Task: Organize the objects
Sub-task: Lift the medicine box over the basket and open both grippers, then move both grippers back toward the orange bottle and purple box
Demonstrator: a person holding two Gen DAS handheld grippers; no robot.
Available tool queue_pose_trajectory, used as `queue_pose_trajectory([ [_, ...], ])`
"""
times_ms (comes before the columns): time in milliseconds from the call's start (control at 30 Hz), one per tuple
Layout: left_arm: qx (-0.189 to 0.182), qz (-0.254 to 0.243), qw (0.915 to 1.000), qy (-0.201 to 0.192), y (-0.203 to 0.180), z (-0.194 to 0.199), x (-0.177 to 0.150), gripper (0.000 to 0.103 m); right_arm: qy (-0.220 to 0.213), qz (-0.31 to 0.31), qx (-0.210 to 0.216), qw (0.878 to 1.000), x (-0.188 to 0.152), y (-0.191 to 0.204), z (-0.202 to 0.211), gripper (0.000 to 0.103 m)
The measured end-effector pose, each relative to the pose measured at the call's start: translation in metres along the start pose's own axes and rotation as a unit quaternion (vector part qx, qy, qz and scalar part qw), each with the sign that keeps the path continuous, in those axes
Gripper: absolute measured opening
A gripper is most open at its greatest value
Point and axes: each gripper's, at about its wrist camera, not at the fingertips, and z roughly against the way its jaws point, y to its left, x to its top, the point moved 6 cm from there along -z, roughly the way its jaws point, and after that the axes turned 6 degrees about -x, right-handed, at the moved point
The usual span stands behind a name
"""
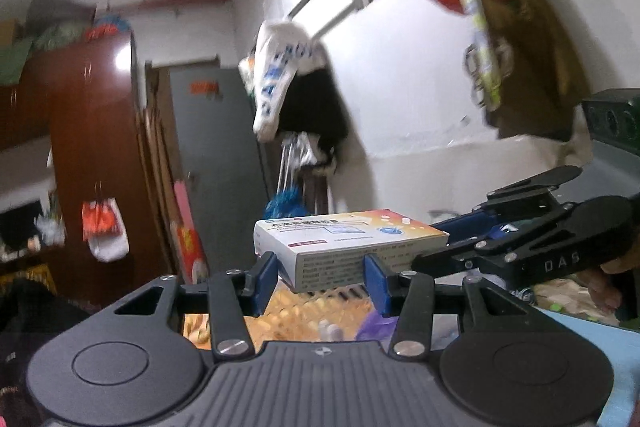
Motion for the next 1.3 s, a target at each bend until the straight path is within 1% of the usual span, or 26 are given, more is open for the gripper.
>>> queue_pose_trajectory([
  [100,0.005,0.019,0.9995,0.023,0.012,-0.020,-0.005,0.051,0.030,0.013,-0.013,0.999,-0.007,0.001,-0.022,0.044],
  [167,0.009,0.025,0.9990,0.034,0.018,-0.029,-0.011,0.051,0.041,0.014,-0.017,0.999,-0.011,0.001,-0.031,0.044],
  [267,0.009,0.036,0.9985,0.040,0.022,-0.035,-0.016,0.051,0.049,0.011,-0.019,0.999,-0.016,-0.003,-0.032,0.044],
  [300,0.010,0.038,0.9982,0.045,0.024,-0.038,-0.017,0.051,0.055,0.011,-0.017,0.998,-0.017,-0.003,-0.032,0.046],
  [333,0.017,0.036,0.9981,0.047,0.025,-0.040,-0.019,0.051,0.052,0.013,-0.022,0.998,-0.017,-0.002,-0.029,0.049],
  [367,0.031,0.029,0.9981,0.044,0.026,-0.040,-0.021,0.058,0.041,0.017,-0.035,0.998,-0.017,-0.003,-0.023,0.055],
  [400,0.049,0.022,0.9977,0.040,0.025,-0.038,-0.021,0.069,0.025,0.018,-0.047,0.998,-0.016,-0.002,-0.013,0.077],
  [433,0.064,0.021,0.9972,0.033,0.025,-0.034,-0.021,0.073,0.008,0.017,-0.058,0.998,-0.018,-0.002,-0.001,0.100],
  [467,0.070,0.028,0.9969,0.021,0.025,-0.025,-0.020,0.075,-0.013,0.008,-0.072,0.997,-0.021,-0.003,0.014,0.103],
  [533,0.062,0.055,0.9966,0.002,0.023,-0.006,-0.019,0.076,-0.028,-0.016,-0.066,0.997,-0.032,-0.007,0.042,0.103],
  [567,0.055,0.075,0.9956,-0.009,0.020,0.008,-0.022,0.081,-0.029,-0.031,-0.063,0.997,-0.042,-0.009,0.055,0.103],
  [600,0.048,0.091,0.9945,-0.017,0.015,0.020,-0.027,0.089,-0.029,-0.047,-0.063,0.997,-0.054,-0.012,0.067,0.103],
  [633,0.037,0.107,0.9934,-0.021,0.007,0.032,-0.035,0.091,-0.027,-0.061,-0.062,0.996,-0.068,-0.015,0.079,0.103],
  [700,0.021,0.112,0.9935,-0.007,-0.014,0.048,-0.056,0.093,-0.010,-0.084,-0.063,0.994,-0.098,-0.021,0.095,0.103],
  [767,0.020,0.103,0.9944,-0.003,-0.036,0.062,-0.079,0.093,0.013,-0.108,-0.077,0.991,-0.124,-0.029,0.101,0.103],
  [800,0.021,0.102,0.9945,-0.001,-0.043,0.068,-0.088,0.093,0.024,-0.125,-0.084,0.988,-0.134,-0.035,0.102,0.103],
  [867,0.015,0.110,0.9938,-0.007,-0.052,0.078,-0.100,0.093,0.039,-0.160,-0.084,0.983,-0.146,-0.042,0.104,0.103],
  [900,0.011,0.116,0.9931,-0.010,-0.053,0.080,-0.103,0.093,0.044,-0.172,-0.083,0.981,-0.148,-0.046,0.102,0.103],
  [967,0.009,0.126,0.9920,-0.003,-0.050,0.077,-0.107,0.093,0.052,-0.179,-0.087,0.979,-0.148,-0.051,0.096,0.103],
  [1067,0.023,0.125,0.9918,0.011,-0.046,0.072,-0.112,0.093,0.060,-0.171,-0.093,0.979,-0.152,-0.050,0.088,0.103],
  [1133,0.017,0.132,0.9910,0.014,-0.044,0.070,-0.115,0.093,0.065,-0.169,-0.093,0.979,-0.159,-0.050,0.090,0.103],
  [1200,0.013,0.136,0.9904,0.018,-0.043,0.069,-0.119,0.093,0.055,-0.170,-0.095,0.979,-0.159,-0.052,0.091,0.103],
  [1300,0.013,0.132,0.9909,0.020,-0.047,0.068,-0.123,0.093,0.056,-0.177,-0.095,0.978,-0.164,-0.055,0.091,0.103],
])
